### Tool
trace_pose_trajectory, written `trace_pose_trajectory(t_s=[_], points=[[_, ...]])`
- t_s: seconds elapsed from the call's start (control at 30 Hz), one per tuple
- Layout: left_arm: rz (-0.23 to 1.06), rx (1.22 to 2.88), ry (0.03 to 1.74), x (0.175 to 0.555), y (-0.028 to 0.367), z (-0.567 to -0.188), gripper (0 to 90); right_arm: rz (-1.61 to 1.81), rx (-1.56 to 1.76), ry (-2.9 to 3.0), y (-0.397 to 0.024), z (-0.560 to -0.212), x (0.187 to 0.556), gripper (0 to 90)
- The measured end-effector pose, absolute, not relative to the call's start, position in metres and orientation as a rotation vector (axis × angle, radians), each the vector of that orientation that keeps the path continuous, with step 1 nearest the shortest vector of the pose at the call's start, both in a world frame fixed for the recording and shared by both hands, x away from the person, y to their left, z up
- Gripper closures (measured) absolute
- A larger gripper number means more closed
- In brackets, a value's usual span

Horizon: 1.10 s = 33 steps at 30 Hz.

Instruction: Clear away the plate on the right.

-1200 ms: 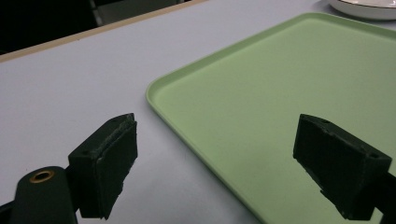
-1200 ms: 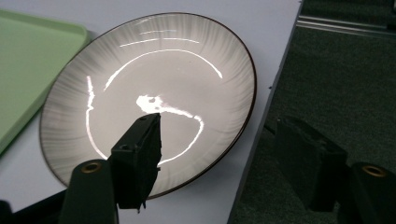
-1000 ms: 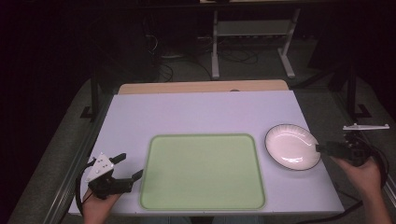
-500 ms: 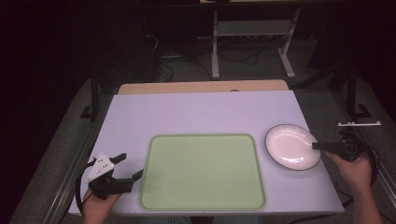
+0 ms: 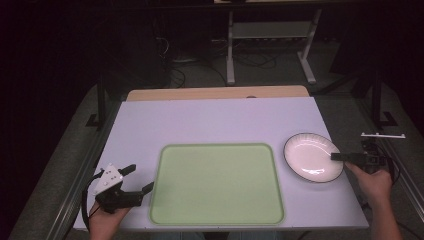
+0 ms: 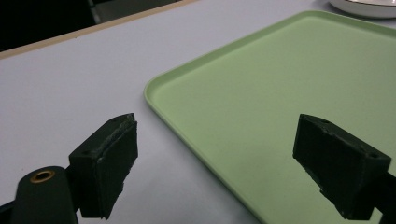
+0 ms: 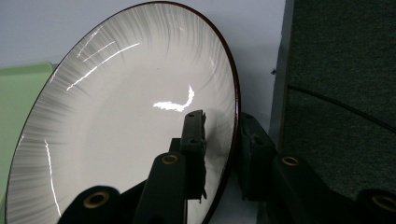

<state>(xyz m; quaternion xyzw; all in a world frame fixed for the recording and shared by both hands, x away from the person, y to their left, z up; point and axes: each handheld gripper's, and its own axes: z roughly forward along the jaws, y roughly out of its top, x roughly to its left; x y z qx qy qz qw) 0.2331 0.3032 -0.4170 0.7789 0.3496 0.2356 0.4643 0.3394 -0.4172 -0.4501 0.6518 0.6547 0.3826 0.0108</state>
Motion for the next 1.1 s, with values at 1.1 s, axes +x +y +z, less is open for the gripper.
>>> trace_pose_trajectory(t_s=[1.1], points=[[0.588,1.889,0.867,0.2311,0.3074,-0.4148,13.9,1.376,2.361,1.781,-0.4261,-0.454,0.3348,83.4]])
